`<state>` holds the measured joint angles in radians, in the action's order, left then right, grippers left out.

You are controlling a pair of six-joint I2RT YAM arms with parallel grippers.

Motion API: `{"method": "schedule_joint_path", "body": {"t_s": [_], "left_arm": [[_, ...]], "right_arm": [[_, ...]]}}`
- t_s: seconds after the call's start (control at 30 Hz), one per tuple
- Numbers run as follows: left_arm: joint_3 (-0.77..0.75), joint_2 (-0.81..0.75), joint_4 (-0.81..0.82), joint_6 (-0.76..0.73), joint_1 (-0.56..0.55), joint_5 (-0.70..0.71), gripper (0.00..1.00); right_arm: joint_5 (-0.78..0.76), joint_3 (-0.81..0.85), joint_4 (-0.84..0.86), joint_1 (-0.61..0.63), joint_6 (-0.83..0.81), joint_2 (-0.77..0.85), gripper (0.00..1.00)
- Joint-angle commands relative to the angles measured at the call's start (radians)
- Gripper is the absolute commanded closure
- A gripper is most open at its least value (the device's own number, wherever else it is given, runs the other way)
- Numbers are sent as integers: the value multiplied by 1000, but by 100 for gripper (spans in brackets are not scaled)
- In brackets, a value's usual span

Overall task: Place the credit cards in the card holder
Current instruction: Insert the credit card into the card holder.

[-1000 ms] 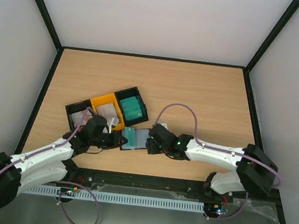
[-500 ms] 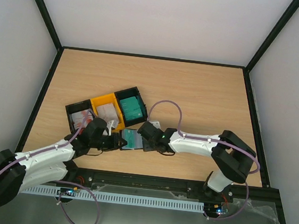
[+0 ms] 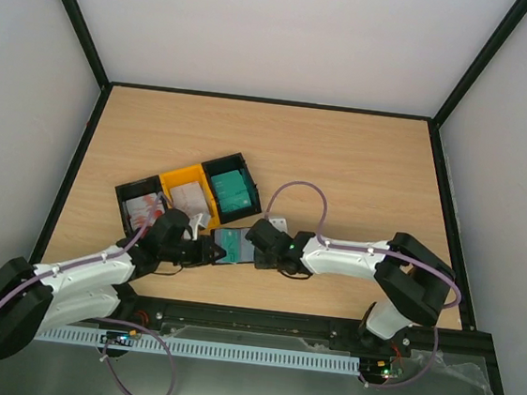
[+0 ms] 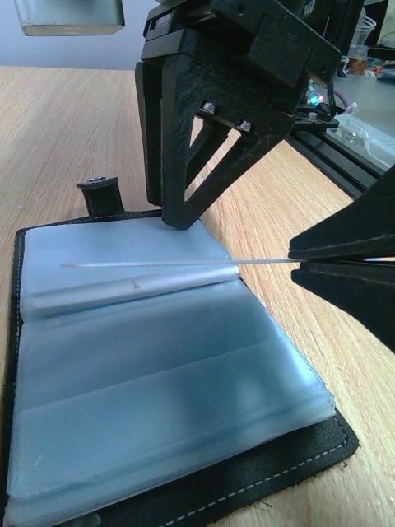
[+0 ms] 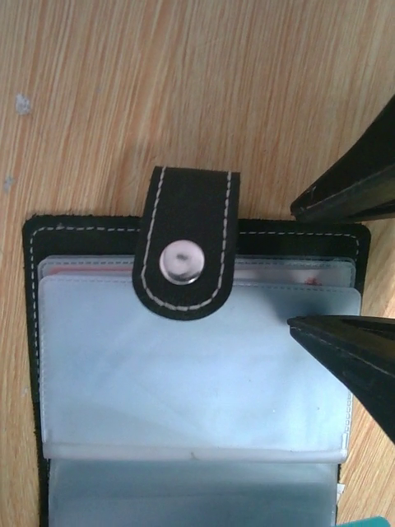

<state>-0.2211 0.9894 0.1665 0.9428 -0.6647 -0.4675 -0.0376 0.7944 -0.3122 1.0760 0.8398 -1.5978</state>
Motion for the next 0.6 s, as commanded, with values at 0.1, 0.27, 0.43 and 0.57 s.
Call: {"method": "schedule_joint_path", "body": {"t_s": [0.1, 0.27, 0.43, 0.57], "left_arm": [[23, 47, 107, 5, -7, -15, 98], [24, 103, 183, 46, -9, 2, 98], [25, 179, 259, 72, -10, -3, 98], [23, 216, 294, 79, -10, -10, 98]], "right_arm": [[-30, -101, -59, -9, 43, 23, 73], [-27, -107, -42, -12, 46, 29, 73], [-22, -106, -28, -12, 45, 28, 73], [-18, -103, -24, -12, 45, 26, 73]]}}
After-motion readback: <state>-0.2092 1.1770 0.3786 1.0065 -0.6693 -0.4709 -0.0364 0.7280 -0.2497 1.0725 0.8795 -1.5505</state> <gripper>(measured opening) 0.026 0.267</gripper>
